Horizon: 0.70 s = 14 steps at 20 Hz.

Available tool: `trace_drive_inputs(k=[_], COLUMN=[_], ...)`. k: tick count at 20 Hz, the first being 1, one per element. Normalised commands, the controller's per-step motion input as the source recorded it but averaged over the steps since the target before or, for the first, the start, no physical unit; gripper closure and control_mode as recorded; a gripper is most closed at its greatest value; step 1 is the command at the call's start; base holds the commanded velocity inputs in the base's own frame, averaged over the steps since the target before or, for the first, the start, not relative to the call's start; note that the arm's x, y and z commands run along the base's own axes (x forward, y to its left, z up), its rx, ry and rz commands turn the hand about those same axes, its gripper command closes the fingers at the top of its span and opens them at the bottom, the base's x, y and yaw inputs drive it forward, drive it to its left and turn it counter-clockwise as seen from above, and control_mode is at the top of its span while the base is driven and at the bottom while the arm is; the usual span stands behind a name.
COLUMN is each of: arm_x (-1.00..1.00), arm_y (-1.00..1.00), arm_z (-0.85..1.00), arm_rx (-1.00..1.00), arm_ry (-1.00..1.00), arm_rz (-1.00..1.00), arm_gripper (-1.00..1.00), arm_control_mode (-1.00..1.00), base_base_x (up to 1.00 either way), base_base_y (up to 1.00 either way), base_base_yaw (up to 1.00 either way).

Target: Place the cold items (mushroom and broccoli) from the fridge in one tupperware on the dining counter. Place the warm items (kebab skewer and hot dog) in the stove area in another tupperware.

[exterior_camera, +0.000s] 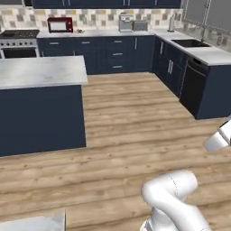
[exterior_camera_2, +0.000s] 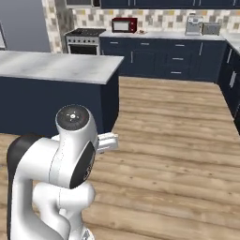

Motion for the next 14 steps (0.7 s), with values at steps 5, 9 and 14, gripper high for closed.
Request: trace_drive_inputs(k=[5,9,14], arm_x=[0.00,0.00,0.00], arm_y=[0.00,0.00,0.00], arm_z=[0.00,0.00,0.00], arm_rx=[0.00,0.00,0.00], arm_ry=[0.00,0.00,0.00], arm_rz=[0.00,0.00,0.00], arm_gripper=[-1.00,-1.00,-1.00], arm_control_mode=[1.00,1.00,1.00], base_base_x=[1.00,1.00,1.00], base_base_y=[-0.01,-0.06,0.04], base_base_yaw=[-0.22,-0.50,-0.38])
